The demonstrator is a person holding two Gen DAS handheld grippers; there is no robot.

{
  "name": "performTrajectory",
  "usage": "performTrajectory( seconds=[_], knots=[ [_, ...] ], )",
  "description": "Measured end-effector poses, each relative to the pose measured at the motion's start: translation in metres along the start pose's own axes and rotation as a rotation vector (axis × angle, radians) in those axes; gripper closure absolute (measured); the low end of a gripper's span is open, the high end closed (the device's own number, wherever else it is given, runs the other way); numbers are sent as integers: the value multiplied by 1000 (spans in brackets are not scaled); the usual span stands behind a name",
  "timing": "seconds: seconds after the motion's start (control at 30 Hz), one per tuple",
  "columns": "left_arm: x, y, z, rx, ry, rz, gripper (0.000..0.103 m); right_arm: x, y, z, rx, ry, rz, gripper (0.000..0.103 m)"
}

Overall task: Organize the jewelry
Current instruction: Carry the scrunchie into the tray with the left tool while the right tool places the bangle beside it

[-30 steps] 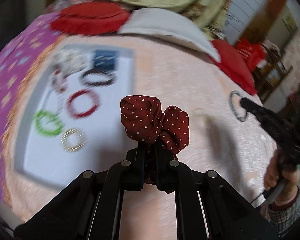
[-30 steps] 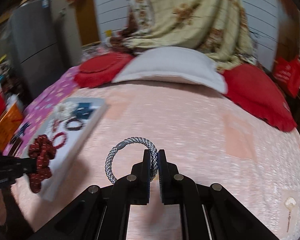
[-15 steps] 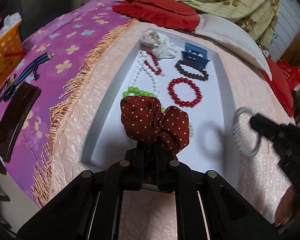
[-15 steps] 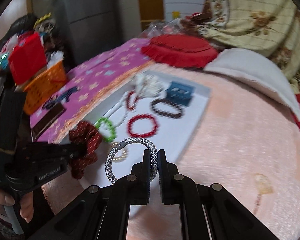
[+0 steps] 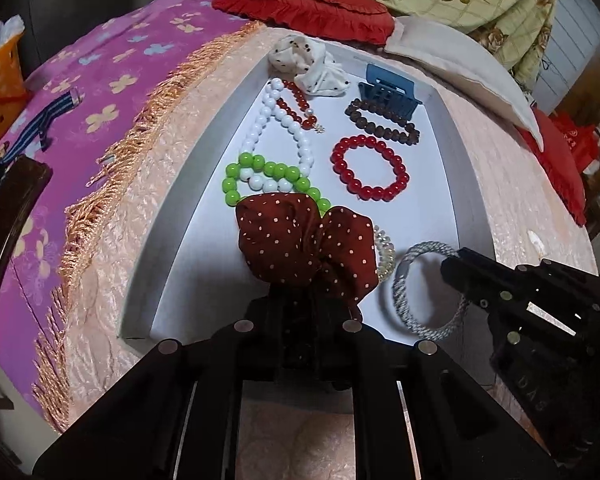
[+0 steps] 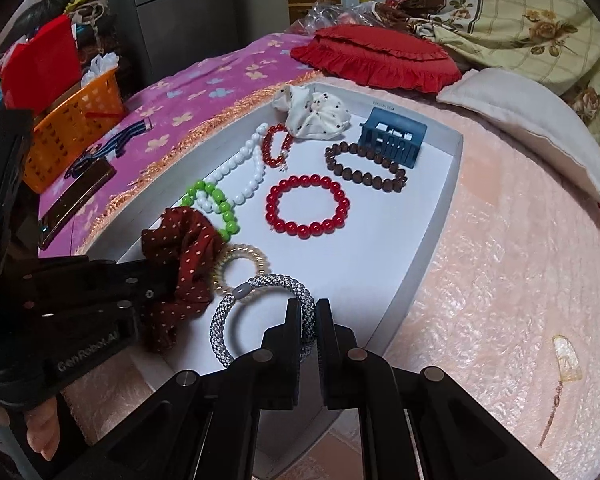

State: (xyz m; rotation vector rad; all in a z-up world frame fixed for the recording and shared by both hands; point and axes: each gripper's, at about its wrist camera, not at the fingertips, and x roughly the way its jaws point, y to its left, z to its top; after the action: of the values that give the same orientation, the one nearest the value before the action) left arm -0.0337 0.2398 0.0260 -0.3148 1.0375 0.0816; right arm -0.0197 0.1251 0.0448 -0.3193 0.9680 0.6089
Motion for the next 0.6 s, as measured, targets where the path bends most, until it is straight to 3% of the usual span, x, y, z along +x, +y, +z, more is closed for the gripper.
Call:
performTrajectory(
  seconds=[0.2, 0.27, 0.37, 0.47, 0.6],
  knots=[
    [-4, -2, -3, 8, -23, -36, 80, -3, -1, -3, 29, 5, 4, 96],
    [-6, -3, -4, 16, -27, -41, 73, -7, 1, -4, 24, -3, -7, 91],
    [-8, -3, -5, 23, -31, -47, 72, -15, 3, -6, 18, -30, -18, 75],
    [-15, -3, -7, 21, -45, -79, 69, -24, 4, -10, 10, -51, -29, 72],
    [-32, -5, -10, 41, -121, -90, 66, -35, 2, -14, 14, -79, -43, 71]
  ],
)
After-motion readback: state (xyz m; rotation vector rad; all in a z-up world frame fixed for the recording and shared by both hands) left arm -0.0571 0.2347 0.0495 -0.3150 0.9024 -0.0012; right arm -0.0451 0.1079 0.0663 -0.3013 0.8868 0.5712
